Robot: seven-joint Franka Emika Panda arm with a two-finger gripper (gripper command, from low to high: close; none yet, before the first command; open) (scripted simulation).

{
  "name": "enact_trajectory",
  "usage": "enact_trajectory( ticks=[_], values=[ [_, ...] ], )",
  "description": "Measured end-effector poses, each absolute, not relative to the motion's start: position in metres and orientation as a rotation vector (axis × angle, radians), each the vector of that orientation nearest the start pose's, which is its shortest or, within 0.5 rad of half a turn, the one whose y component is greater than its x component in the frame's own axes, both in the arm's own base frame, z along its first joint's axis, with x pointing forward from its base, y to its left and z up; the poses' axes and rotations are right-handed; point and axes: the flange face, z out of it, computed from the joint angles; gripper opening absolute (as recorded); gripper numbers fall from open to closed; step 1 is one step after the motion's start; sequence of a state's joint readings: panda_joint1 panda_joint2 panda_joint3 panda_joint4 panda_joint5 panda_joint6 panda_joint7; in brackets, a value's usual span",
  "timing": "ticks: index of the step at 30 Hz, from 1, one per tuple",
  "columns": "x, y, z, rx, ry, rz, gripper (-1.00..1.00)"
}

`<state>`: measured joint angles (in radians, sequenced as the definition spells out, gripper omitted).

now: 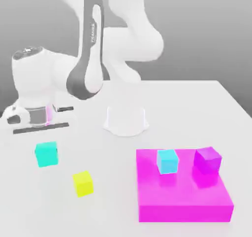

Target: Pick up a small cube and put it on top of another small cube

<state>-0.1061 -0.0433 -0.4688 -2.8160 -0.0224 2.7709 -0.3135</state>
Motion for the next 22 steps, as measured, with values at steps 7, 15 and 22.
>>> enact_trajectory(
  ticks=[7, 15, 22],
  values=[
    [0.337, -0.139, 0.241, -3.078, -0.587, 0.002, -1.0],
    [0.347, -0.12, 0.212, -3.016, -0.85, -0.01, -1.0],
    [0.343, -0.121, 0.181, -3.023, -0.845, -0.001, 1.0]
  ],
)
